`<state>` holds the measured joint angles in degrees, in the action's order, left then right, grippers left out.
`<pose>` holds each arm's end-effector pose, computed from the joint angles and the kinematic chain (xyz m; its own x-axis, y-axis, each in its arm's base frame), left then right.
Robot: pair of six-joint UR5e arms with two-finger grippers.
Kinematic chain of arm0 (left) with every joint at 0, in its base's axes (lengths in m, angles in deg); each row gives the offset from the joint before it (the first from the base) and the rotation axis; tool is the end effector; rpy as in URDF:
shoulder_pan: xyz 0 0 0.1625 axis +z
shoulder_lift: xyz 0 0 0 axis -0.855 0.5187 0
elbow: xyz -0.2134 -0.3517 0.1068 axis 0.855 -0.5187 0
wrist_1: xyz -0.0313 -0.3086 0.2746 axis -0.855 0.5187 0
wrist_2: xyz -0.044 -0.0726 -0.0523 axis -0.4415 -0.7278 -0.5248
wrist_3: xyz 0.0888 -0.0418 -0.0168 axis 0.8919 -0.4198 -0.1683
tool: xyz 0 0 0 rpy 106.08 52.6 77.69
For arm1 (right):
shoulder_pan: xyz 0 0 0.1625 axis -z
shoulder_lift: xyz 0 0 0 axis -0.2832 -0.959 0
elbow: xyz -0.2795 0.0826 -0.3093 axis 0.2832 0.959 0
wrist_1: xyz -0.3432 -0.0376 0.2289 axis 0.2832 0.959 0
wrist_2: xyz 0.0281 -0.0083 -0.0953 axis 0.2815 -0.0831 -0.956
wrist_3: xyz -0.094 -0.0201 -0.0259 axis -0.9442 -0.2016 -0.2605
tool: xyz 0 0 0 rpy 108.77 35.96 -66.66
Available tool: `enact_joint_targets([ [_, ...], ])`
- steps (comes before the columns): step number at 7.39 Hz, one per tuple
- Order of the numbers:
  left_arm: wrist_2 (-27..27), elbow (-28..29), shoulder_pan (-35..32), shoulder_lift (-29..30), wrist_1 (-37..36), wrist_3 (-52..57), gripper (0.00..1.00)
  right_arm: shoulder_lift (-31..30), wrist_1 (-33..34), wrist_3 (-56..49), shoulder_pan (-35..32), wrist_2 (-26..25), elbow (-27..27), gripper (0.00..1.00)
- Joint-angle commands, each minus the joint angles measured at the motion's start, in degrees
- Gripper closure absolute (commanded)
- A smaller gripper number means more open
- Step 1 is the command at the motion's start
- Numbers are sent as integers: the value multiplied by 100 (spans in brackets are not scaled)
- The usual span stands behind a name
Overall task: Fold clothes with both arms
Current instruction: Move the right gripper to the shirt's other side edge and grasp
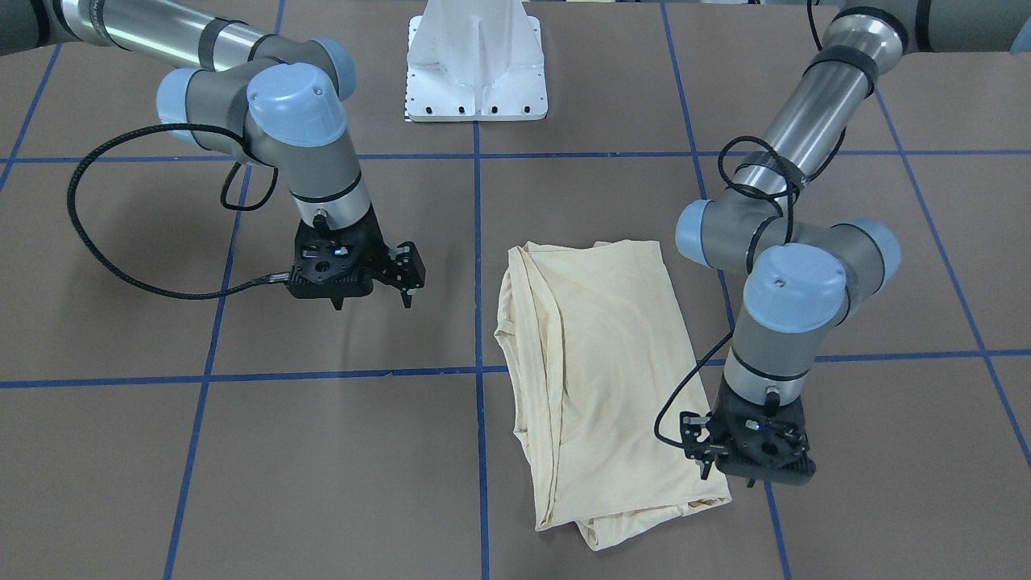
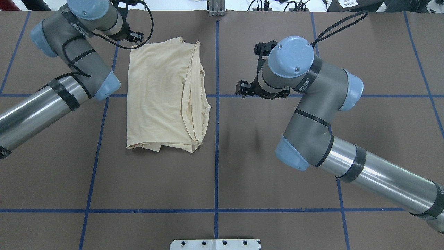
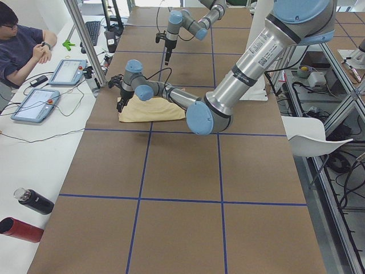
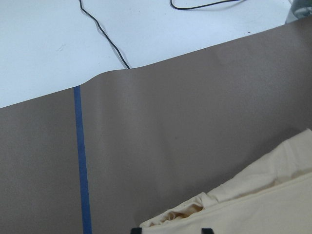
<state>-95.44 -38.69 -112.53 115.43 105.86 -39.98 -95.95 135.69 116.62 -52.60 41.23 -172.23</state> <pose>0.3781 -0.6929 0.3522 0.7523 0.2859 -0.5935 0.0588 0.8682 0.4927 -0.5119 -0.5095 0.2208 0.6540 0.0883 0.7513 -0.2312 0.9690 0.0873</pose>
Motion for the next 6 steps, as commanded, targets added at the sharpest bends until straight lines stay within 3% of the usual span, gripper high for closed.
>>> enact_joint_targets([
  [1, -188, -691, -46, -481, -42, 68, 0, 948, -21, 692, 396, -627, 1111, 4],
  [3, -188, -702, -46, -482, -42, 51, 0, 1268, -712, 712, 573, -895, 1851, 32],
  [6, -188, -710, -46, -508, -42, 33, 0, 1480, -742, 747, 740, -930, 2215, 47],
])
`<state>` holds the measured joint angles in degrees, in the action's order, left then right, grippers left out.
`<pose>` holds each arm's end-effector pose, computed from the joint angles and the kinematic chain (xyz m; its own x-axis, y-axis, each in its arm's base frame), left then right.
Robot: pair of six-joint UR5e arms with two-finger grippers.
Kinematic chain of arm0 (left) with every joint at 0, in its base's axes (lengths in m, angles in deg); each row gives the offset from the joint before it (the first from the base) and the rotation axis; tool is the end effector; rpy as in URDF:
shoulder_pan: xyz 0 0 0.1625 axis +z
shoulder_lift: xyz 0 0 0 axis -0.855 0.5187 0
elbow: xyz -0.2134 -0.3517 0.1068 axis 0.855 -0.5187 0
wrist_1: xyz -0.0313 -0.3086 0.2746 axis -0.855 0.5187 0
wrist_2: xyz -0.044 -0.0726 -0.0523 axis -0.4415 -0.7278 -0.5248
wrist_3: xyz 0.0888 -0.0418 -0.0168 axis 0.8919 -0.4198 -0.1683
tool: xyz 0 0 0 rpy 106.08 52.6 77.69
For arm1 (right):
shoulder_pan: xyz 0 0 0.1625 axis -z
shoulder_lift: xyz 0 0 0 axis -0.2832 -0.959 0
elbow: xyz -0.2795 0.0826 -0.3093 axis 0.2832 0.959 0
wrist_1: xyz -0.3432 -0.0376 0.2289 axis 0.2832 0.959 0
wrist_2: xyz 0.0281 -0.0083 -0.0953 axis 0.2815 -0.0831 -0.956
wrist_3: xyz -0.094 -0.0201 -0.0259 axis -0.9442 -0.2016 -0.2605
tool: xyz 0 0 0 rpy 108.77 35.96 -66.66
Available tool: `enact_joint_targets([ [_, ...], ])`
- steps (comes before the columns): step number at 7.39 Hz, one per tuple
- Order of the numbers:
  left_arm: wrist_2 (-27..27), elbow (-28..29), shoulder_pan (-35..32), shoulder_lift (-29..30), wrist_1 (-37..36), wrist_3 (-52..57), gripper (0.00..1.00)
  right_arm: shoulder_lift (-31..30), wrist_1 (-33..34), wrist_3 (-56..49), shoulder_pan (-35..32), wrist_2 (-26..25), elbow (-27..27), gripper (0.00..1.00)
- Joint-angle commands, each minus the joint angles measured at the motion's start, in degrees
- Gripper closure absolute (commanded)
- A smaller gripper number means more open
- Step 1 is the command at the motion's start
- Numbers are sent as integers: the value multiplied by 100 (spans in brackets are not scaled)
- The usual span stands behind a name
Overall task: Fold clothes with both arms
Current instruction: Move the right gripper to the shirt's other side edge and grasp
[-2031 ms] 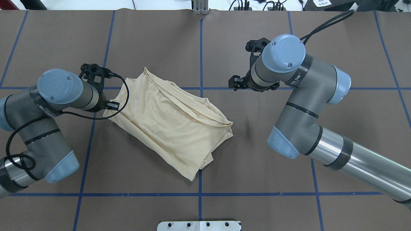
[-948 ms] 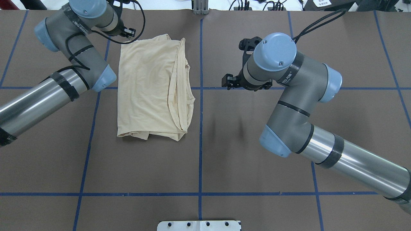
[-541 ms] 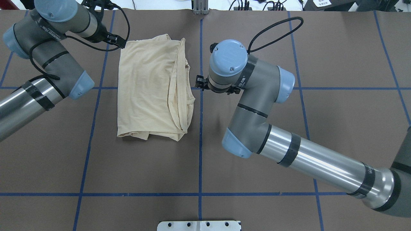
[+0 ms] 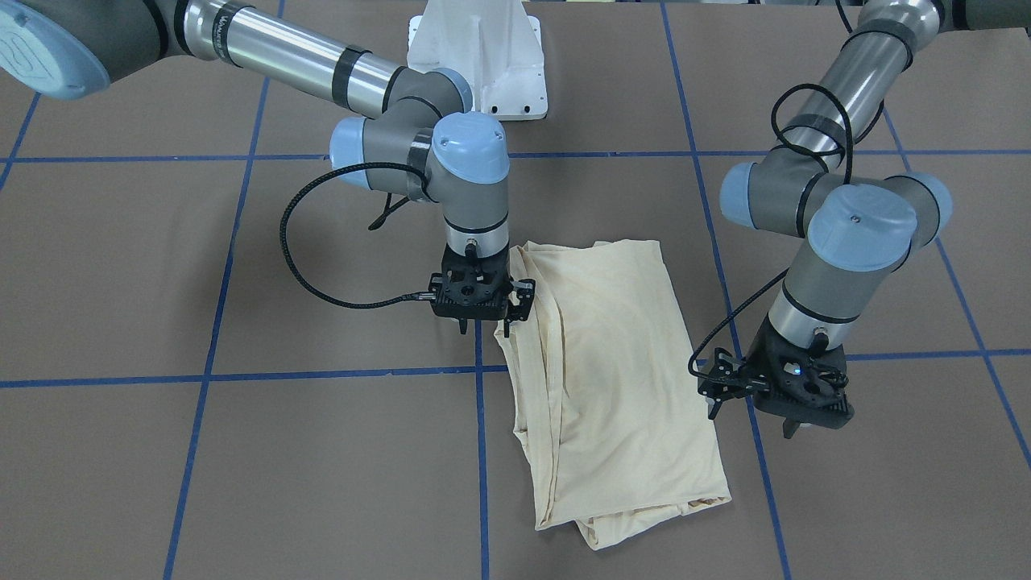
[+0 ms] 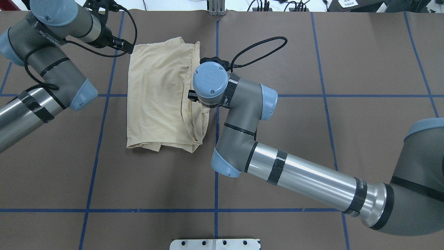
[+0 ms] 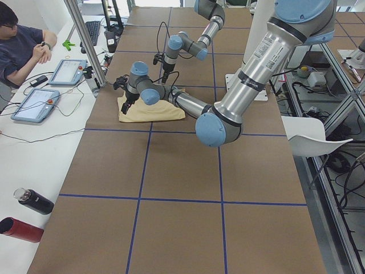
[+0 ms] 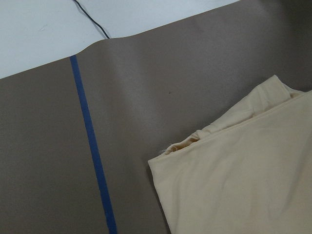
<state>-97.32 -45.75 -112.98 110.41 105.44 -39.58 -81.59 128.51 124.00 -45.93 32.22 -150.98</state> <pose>0.3545 -0.6653 0.3572 0.7272 0.3107 -0.6121 0.0559 0.8620 0.5039 -0.6483 -0.5100 0.1805 0.6585 0.1437 0.7387 -0.3113 0.9457 0.0934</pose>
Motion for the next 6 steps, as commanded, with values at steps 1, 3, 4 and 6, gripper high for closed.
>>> enact_joint_targets([
  [1, 0, -13, 0, -6, 0, -7, 0, 43, -24, 9, 109, -47, 90, 49],
  [3, 0, -127, 0, -94, 0, -7, 0, 69, -24, 9, 161, -108, 143, 51],
  [4, 0, -145, 0, -103, 0, -7, 0, 96, -24, 9, 162, -109, 178, 57],
  [6, 0, -223, 0, -147, 0, -7, 0, 105, -24, 0, 170, -109, 205, 81],
])
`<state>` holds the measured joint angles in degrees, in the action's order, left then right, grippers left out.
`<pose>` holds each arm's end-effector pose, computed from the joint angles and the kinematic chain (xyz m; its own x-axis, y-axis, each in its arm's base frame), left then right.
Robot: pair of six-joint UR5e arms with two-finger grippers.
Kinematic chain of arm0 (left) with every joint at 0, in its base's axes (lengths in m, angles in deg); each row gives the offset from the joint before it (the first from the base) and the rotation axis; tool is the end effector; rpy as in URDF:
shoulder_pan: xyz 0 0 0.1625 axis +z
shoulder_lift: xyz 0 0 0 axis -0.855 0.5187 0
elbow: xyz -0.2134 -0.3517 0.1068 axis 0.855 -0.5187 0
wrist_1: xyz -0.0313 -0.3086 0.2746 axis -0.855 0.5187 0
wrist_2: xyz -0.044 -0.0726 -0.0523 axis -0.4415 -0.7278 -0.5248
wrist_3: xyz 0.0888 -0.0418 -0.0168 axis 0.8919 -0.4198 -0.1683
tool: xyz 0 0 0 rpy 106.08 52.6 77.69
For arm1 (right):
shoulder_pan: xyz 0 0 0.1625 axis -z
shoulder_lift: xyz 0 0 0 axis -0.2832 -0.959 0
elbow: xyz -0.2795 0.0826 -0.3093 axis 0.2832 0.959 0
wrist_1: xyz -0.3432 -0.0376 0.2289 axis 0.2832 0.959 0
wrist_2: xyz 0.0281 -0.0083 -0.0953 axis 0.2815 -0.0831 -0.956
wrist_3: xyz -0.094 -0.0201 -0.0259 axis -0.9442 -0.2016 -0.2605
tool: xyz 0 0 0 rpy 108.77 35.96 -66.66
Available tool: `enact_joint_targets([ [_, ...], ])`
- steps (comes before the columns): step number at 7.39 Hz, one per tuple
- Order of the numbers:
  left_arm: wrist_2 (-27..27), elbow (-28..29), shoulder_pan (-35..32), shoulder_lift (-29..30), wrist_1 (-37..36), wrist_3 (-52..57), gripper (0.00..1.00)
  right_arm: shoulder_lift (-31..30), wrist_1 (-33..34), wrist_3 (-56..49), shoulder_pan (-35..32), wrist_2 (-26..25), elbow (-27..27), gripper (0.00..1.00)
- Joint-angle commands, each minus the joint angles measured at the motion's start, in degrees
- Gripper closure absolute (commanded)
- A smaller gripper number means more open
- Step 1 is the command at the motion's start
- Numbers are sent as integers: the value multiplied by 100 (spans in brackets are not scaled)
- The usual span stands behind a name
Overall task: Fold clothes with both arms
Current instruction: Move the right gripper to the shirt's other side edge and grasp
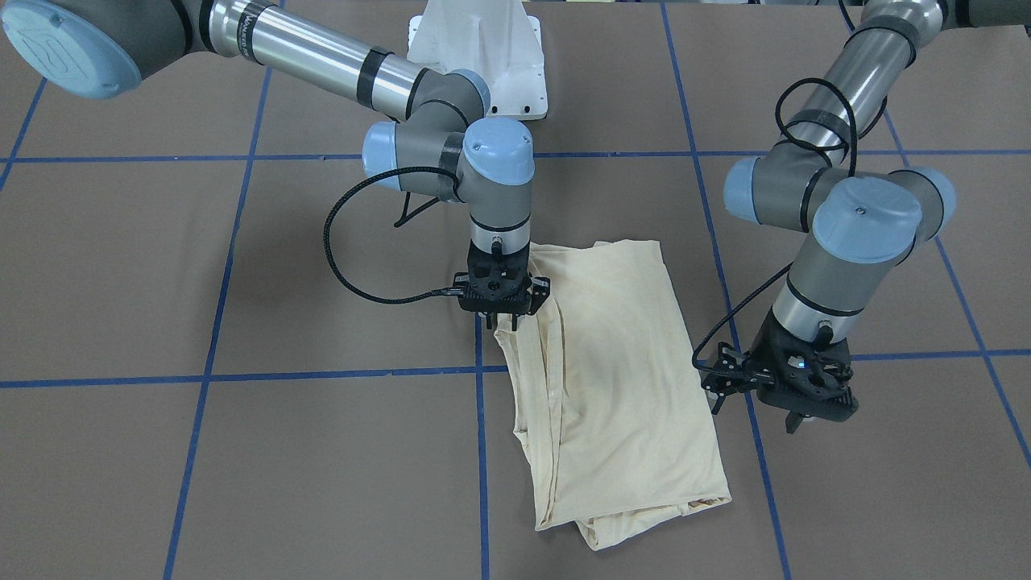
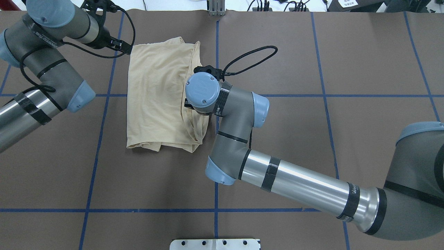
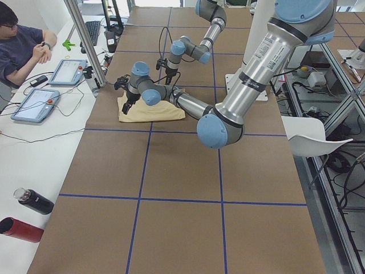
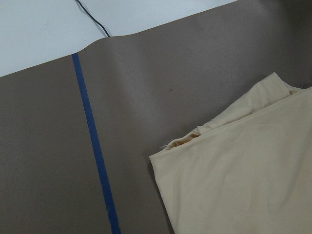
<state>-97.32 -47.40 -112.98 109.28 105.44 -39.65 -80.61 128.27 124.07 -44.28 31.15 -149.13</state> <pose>0.3497 -0.6586 0.3573 0.7238 0.3142 -0.6143 0.0594 0.8586 0.5091 -0.6686 -0.4963 0.1811 0.6717 0.1307 0.7292 -0.2963 0.9495 0.1028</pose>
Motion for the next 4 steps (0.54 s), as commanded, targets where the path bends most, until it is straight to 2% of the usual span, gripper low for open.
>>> enact_joint_targets([
  [1, 0, -111, -9, -77, -9, 0, 0, 7, 0, -7, 6, -1, 19, 100],
  [4, 0, -252, -9, -157, -9, 0, 0, -54, 18, -68, 14, 33, -59, 100],
])
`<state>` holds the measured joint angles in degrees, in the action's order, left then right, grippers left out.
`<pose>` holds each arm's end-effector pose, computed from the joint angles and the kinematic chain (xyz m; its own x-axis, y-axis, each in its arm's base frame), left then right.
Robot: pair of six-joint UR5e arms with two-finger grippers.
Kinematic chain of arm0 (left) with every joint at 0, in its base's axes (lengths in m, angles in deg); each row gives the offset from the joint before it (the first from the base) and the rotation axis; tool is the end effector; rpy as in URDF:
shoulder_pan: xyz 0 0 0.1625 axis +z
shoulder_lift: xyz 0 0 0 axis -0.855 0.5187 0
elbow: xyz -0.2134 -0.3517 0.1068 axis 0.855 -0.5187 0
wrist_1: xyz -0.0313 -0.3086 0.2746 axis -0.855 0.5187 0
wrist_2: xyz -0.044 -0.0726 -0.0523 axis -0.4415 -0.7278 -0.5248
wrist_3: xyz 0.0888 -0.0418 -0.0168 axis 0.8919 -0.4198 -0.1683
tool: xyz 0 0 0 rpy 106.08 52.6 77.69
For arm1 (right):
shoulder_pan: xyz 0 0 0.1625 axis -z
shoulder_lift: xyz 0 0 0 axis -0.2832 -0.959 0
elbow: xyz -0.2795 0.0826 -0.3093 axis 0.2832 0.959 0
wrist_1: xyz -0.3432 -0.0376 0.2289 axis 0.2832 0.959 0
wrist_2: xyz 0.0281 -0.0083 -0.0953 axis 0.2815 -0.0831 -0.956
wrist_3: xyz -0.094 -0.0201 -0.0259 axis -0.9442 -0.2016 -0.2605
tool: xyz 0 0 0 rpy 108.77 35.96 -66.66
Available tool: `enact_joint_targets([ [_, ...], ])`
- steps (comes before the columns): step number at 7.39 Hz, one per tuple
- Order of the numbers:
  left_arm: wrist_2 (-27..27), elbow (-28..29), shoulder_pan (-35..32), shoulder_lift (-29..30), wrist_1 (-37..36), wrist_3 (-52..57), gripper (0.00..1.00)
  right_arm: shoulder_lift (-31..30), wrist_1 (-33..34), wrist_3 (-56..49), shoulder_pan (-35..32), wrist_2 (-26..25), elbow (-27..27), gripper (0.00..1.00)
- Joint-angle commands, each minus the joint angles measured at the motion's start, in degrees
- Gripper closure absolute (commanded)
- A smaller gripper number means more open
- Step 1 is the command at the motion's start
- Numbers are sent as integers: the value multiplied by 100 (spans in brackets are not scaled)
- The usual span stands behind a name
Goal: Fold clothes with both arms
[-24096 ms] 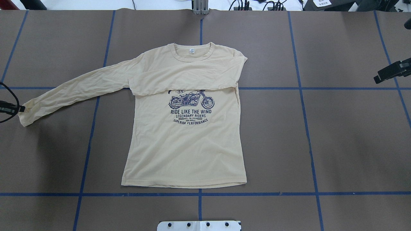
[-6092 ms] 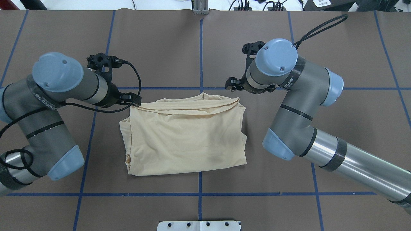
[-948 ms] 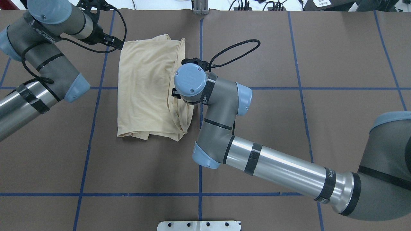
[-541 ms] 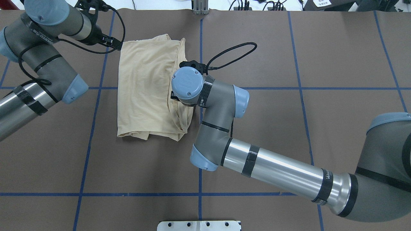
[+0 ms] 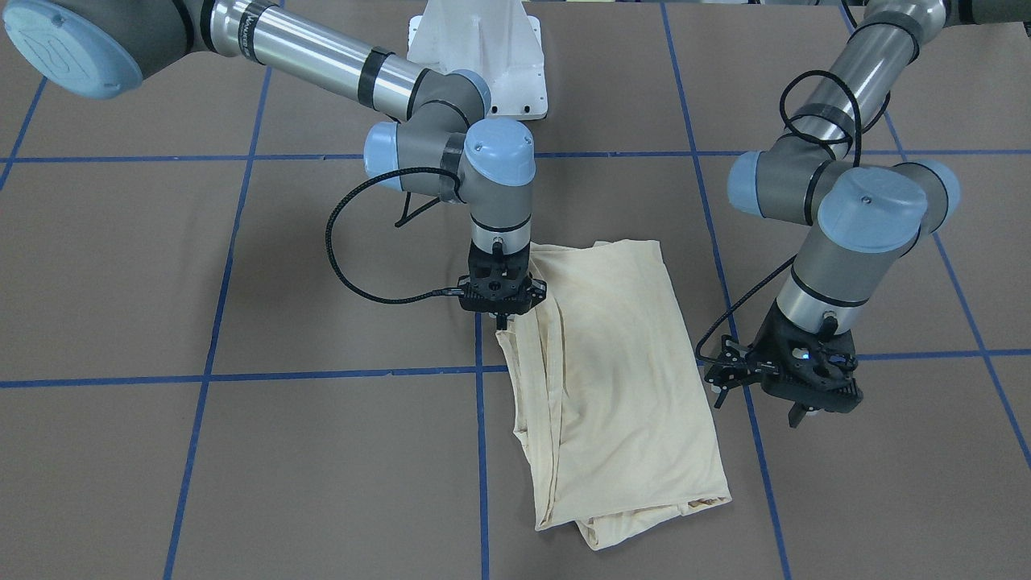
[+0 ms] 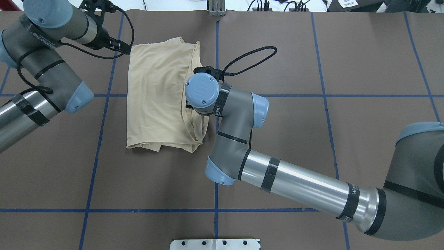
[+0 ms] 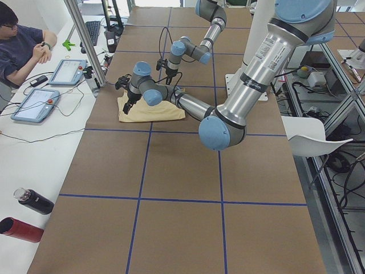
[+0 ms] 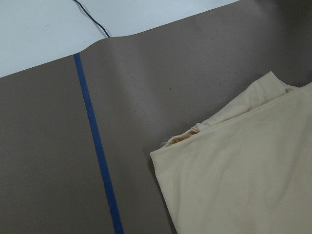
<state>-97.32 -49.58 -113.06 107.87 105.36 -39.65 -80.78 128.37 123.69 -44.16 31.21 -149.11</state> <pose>0.3424 -0.6502 0.3565 0.7200 0.3192 -0.6163 0.0642 0.8535 0.5171 -0.6697 -0.4948 0.1839 0.6770 0.1246 0.7254 -0.2887 0.9515 0.1060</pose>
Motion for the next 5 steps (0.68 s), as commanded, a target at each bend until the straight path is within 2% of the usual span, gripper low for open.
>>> enact_joint_targets([
  [1, 0, -51, 8, -16, -61, 0, 0, -264, 25, -31, 2, 62, -357, 100],
  [3, -9, -69, 8, -16, -71, -9, 0, -1351, 69, -48, 2, 246, -1690, 100],
  [5, 0, -69, -1, -16, -71, -9, 0, -2179, 69, -153, 63, 256, -2510, 100],
])
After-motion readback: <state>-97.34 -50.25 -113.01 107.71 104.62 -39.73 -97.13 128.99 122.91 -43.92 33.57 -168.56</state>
